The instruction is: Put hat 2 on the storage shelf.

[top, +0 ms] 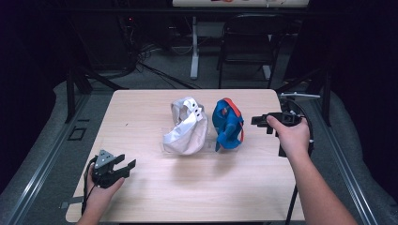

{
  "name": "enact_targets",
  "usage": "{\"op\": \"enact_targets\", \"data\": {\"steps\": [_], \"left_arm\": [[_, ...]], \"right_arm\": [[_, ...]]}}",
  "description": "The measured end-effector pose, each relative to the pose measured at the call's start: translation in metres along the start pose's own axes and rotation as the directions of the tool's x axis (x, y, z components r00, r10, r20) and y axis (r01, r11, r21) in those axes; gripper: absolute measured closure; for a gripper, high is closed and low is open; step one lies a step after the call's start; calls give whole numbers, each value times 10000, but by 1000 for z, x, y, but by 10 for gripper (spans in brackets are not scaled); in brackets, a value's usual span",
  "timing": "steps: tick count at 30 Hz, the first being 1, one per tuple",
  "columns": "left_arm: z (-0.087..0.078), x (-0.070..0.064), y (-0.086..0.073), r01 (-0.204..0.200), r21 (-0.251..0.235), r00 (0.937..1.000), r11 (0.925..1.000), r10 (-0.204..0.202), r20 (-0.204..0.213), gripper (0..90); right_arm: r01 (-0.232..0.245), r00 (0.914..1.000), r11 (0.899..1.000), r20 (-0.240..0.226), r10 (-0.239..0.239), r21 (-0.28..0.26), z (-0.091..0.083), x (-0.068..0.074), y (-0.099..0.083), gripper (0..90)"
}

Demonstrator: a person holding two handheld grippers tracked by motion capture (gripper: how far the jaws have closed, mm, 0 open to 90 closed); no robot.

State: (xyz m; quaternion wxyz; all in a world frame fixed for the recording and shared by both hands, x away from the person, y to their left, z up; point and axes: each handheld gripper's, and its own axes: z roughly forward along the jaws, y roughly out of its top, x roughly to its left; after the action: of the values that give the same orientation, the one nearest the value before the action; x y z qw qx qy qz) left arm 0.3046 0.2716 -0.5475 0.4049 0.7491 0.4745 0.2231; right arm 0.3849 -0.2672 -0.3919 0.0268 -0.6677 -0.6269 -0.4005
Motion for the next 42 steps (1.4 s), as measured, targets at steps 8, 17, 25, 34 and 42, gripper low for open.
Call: {"op": "enact_targets", "data": {"steps": [8,17,25,34,42], "left_arm": [[0,0,0,30,38,10000,10000,-30,-11,461],[1,0,-1,68,32,10000,10000,-68,-4,462],[1,0,-1,80,23,10000,10000,-80,21,462],[1,1,-1,76,178,10000,9998,-76,27,462],[2,1,-2,92,193,10000,9998,-93,35,462]], "right_arm": [[616,9981,9981,15,-616,-60,-3,-3,-23,610],[1189,9929,9929,-37,-1189,-88,-5,-2,-49,608],[1874,9817,9822,354,-1870,-84,1,-2,-78,590],[2110,9764,9771,520,-2095,-258,10,-9,-107,583],[1824,9830,9814,304,-1809,-600,22,-31,-136,566]]}}
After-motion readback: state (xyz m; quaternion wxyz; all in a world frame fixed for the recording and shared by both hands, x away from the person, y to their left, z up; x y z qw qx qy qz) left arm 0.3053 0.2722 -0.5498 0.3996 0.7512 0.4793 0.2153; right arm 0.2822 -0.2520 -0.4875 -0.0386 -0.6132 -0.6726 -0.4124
